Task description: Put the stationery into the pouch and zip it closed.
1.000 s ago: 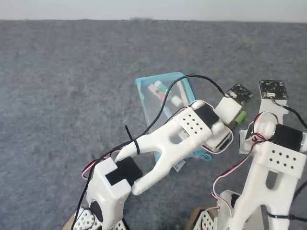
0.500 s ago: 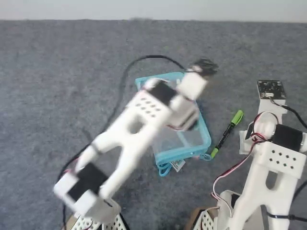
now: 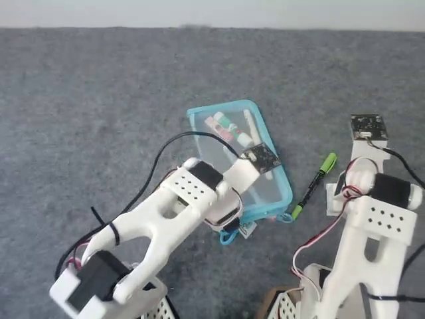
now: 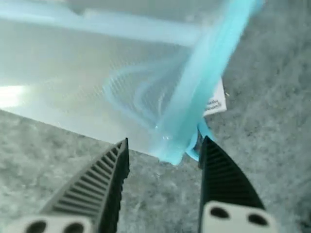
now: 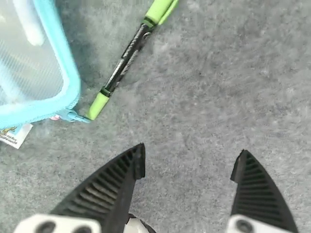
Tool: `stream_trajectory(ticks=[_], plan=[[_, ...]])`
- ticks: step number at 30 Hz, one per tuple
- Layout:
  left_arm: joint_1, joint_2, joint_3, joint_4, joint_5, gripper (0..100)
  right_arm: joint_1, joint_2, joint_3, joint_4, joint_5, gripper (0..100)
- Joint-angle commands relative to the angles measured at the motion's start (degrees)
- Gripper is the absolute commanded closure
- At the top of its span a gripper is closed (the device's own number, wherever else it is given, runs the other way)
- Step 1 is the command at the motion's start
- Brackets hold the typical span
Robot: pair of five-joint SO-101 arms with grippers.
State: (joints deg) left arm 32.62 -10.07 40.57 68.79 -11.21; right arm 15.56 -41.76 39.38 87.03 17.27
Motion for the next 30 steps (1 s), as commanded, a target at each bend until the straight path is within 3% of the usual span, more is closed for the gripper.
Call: stream_trajectory(ticks=[1,8,19,30], plan=[[0.5,-2.9,0.1,-0.3,-0.6,78,-0.9,-1.5,0.1,-0.9,1.0,70.2],[0.1,-4.7,2.8,-0.1,-0.4,78,-0.9,-1.5,0.4,-0.9,1.0,70.2],[-1.8,-4.9,11.2,-10.1,-0.3,78,-1.0,-1.5,0.4,-0.8,1.0,70.2],[-19.8,-4.8,2.2,-11.0,-3.3,78,-2.6,-1.5,0.5,-0.7,1.0,70.2]])
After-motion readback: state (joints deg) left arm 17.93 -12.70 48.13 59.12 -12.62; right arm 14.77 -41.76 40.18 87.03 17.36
